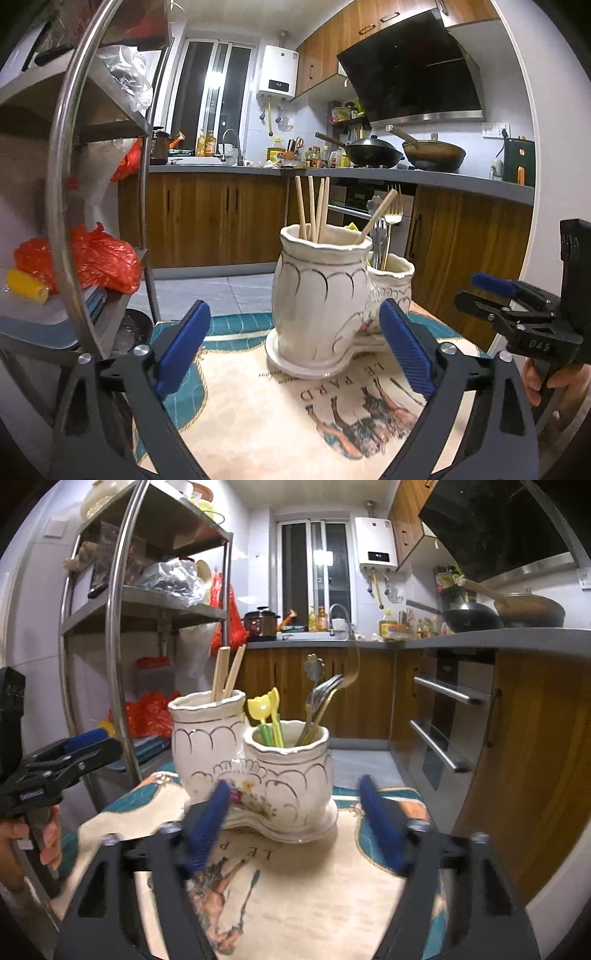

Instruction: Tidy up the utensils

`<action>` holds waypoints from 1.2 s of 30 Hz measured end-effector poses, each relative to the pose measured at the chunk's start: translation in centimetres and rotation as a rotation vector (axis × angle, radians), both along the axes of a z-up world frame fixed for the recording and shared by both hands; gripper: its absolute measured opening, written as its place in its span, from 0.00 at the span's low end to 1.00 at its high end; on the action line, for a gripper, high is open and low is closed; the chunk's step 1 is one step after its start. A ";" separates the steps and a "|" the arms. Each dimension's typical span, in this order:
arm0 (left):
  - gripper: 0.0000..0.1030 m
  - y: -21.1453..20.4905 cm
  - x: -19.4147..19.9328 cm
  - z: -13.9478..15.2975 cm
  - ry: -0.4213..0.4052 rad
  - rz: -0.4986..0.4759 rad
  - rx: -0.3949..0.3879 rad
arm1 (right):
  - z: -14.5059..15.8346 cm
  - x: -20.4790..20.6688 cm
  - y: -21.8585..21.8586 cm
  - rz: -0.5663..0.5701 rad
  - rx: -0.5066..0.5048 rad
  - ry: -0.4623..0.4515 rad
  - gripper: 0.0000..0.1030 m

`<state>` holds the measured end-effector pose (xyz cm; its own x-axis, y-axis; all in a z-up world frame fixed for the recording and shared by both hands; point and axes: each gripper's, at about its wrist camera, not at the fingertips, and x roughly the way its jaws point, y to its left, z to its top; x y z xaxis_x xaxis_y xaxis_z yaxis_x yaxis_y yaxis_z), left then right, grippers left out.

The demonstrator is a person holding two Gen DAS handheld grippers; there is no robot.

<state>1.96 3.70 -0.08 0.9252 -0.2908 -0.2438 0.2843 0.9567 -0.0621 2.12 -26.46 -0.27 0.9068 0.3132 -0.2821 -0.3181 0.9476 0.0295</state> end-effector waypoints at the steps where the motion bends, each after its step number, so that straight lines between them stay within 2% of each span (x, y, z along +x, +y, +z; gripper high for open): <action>1: 0.94 0.0 -0.4 -0.2 -0.005 0.015 0.016 | -0.1 -0.2 -0.2 -0.009 -0.002 -0.005 0.77; 5: 0.94 0.0 -1.3 -0.6 -0.017 0.055 0.046 | -0.3 -0.7 -0.6 -0.028 -0.019 -0.049 0.84; 6: 0.94 -0.1 -1.3 -0.6 -0.019 0.063 0.051 | -0.4 -0.6 -0.5 -0.032 -0.031 -0.051 0.89; 9: 0.95 -0.3 -1.5 -0.4 -0.032 0.073 0.063 | -0.3 -0.5 -0.6 -0.029 -0.021 -0.049 0.91; 14: 0.95 -0.5 -1.3 -0.4 -0.019 0.087 0.074 | -0.5 0.2 -1.1 -0.054 0.004 -0.018 0.91; 36: 0.95 -0.9 -1.0 -0.3 -0.011 0.085 0.087 | -0.5 -0.6 -0.6 -0.058 -0.012 -0.047 0.92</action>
<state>0.96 2.84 -0.43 0.9483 -0.1897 -0.2546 0.2026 0.9789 0.0250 1.48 -27.08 -0.79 0.9355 0.2568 -0.2426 -0.2637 0.9646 0.0040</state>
